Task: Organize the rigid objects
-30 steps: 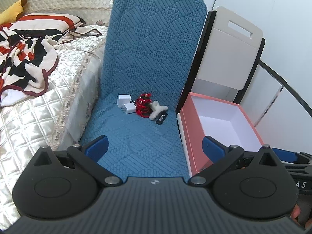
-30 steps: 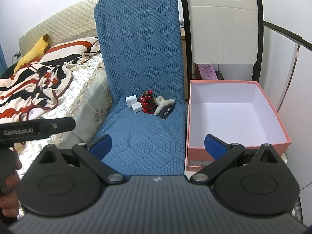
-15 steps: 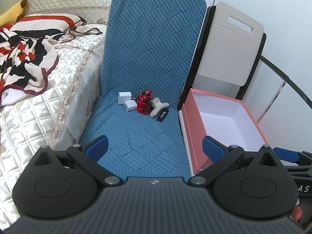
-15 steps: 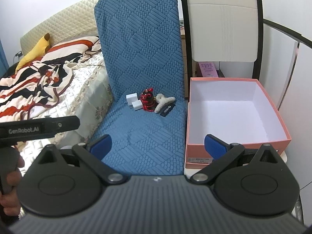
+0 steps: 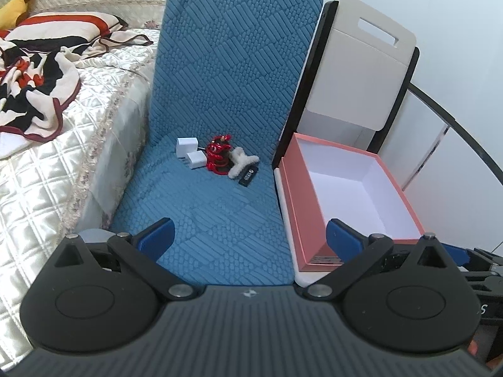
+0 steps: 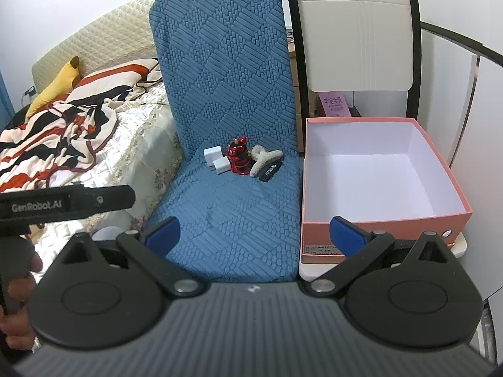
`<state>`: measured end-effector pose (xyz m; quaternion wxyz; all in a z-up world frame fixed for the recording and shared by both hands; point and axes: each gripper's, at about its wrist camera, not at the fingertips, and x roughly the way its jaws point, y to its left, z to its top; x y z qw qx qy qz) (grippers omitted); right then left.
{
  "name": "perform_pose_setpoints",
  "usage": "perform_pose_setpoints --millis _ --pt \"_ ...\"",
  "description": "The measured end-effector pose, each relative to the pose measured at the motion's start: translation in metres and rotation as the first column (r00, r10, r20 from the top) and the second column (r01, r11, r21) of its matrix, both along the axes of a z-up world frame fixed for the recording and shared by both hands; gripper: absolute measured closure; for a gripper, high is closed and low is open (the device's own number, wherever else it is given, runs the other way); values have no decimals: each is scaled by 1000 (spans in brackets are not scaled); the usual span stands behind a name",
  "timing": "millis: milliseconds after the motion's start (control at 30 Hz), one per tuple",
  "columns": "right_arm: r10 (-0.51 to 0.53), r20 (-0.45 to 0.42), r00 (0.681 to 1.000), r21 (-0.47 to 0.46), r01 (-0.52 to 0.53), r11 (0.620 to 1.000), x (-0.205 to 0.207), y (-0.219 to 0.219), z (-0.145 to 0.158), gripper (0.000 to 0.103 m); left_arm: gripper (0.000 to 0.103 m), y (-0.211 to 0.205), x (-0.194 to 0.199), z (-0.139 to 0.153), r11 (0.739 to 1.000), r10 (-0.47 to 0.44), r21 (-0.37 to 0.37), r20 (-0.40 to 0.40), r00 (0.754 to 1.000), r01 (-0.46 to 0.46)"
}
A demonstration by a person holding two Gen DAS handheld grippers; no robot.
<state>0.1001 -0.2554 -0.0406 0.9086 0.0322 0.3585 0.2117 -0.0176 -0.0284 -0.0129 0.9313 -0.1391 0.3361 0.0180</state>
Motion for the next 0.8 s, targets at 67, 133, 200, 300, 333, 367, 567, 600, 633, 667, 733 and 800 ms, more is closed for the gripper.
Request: perform_pose_setpoints --millis 67,133,200,300,333,367,567,600,633,667,733,800 --pt "-2 -6 1000 1 2 1000 1 0 -1 0 0 0 2 -2 1000 -1 -1 -6 1000 1" --pt "-1 -15 1000 7 1 1000 1 0 -3 0 0 -1 3 -5 1000 -3 -5 -9 1000 3" --pt "-4 -27 1000 14 4 1000 1 -1 -5 0 0 0 5 -7 1000 -3 -10 -9 1000 3" --pt "-18 -36 999 34 20 999 0 -4 -8 0 0 2 6 -11 1000 -7 -13 -14 1000 6" --pt "-16 -42 999 33 17 999 0 -4 -10 0 0 3 6 -12 1000 -8 -14 -16 1000 8" --pt "-15 -46 999 30 16 999 -1 -3 -11 0 0 3 6 -13 1000 -10 -13 -20 1000 9" --pt "-3 -57 998 27 5 1000 -3 3 -14 0 0 9 8 -19 1000 -12 -22 -26 1000 11" --pt "-1 -58 998 27 3 1000 -3 4 -14 0 0 10 8 -20 1000 -12 -24 -25 1000 12" --pt "0 -58 998 27 2 1000 -3 5 -15 0 0 11 8 -21 1000 -13 -26 -25 1000 13" --pt "2 -58 998 28 0 1000 -3 6 -15 0 0 12 8 -22 1000 -13 -28 -26 1000 13" --pt "5 -54 999 29 -4 1000 -3 8 -16 0 0 14 10 -24 999 -15 -31 -27 1000 14" --pt "5 -51 999 27 -3 1000 -2 10 -17 0 0 14 12 -26 999 -17 -33 -30 999 16"
